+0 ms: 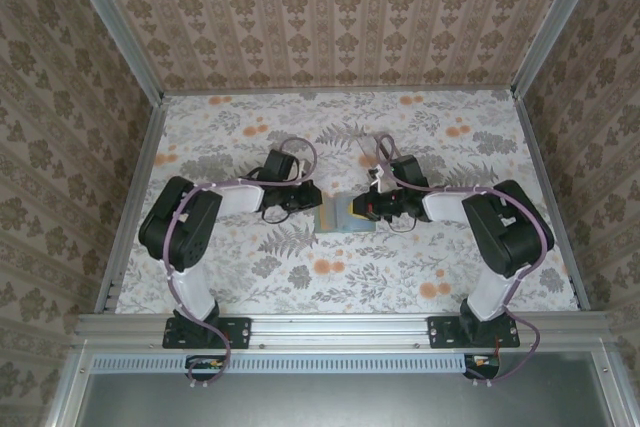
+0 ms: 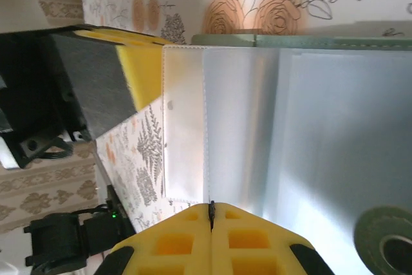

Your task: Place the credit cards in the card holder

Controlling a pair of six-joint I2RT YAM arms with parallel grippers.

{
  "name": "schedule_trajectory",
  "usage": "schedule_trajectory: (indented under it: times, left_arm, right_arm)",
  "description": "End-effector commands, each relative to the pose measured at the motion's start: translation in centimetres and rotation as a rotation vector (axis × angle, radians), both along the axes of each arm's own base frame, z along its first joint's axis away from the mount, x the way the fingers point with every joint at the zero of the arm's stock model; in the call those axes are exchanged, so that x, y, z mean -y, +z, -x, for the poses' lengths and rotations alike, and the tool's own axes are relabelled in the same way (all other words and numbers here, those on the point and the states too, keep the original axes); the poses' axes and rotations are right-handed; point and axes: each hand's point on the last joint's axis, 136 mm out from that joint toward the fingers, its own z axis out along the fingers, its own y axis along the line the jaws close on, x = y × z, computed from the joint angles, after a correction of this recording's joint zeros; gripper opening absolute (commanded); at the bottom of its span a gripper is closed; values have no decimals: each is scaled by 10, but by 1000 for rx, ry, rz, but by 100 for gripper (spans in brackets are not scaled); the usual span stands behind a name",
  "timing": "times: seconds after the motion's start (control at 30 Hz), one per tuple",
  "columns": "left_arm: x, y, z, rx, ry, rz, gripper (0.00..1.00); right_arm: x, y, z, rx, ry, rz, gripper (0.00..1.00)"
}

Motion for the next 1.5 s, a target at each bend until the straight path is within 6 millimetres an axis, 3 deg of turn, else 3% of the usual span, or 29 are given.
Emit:
schedule_trajectory:
  times: [0.0,0.13,0.37,0.53,0.57,0.6,0.63,0.77,0.9,0.97,1.17,1.2,1.33,1.47]
  left_arm:
    - [-7,10,1,35,-9,-8,13]
    - [-11,13,0,42,4,-8,16]
    - [-15,27,-4,76,11,-16,16]
    - [-11,34,-6,98,-3,-26,16]
    - [-10,34,-6,99,-6,-27,16]
    - [-9,35,-5,101,-10,-29,16]
    - [-9,35,-5,103,-11,-31,16]
    - [-7,31,-4,97,-18,-38,16]
    - [-8,34,-5,94,-16,-40,16]
    - [-14,37,-8,95,-7,-52,16]
    - [-47,53,-14,81,80,-102,23]
    - [-61,56,-20,83,117,-123,24]
    - [-88,69,-20,89,176,-165,27]
    - [-106,76,-17,103,215,-178,28]
  right_arm:
    - [12,0,-2,22,-26,83,0]
    - [19,-1,-1,25,-51,125,0]
    - [60,-7,4,37,-147,366,0]
    - [80,-20,10,-2,-157,487,0]
    - [81,-20,11,0,-160,492,0]
    - [81,-17,12,8,-159,489,11]
    - [81,-12,12,21,-160,481,16]
    - [82,12,7,94,-159,477,18]
    - [90,40,-14,172,-183,529,33]
    - [96,53,-31,210,-195,577,36]
    - [104,77,-87,303,-164,740,46]
    - [108,80,-100,324,-170,782,47]
    - [119,72,-131,339,-129,939,56]
    - [116,60,-152,354,-67,991,59]
